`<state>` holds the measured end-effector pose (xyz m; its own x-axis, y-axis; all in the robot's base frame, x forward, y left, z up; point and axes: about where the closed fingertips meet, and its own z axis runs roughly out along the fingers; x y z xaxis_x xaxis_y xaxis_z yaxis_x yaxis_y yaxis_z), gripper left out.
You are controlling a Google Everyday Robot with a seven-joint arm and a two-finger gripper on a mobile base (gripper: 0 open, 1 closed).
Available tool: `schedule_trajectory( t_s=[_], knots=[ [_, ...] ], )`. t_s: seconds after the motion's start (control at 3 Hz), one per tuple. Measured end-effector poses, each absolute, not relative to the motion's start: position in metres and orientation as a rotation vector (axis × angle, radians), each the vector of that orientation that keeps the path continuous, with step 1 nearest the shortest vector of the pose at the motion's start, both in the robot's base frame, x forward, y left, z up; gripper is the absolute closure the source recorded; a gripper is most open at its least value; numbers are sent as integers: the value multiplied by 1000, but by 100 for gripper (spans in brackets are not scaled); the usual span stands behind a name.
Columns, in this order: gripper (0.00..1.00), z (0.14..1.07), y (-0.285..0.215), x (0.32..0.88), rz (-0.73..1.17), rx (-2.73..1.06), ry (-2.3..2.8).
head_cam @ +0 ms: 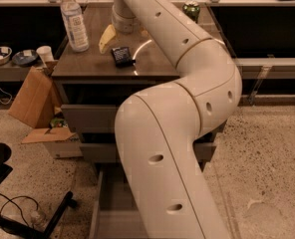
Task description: Place rxbar blueberry into bottom drawer
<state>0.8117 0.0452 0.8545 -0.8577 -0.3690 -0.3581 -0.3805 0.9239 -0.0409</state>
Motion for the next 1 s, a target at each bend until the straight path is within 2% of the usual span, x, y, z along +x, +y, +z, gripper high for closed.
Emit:
schedule_trajectory(
  t_s=[0.33, 0.67, 1.0],
  knots=[
    [0, 838, 46, 812, 47, -516, 2761],
    [18, 822, 57, 810, 71, -533, 2786],
    [40, 818, 60, 809, 74, -543, 2790]
  ],
)
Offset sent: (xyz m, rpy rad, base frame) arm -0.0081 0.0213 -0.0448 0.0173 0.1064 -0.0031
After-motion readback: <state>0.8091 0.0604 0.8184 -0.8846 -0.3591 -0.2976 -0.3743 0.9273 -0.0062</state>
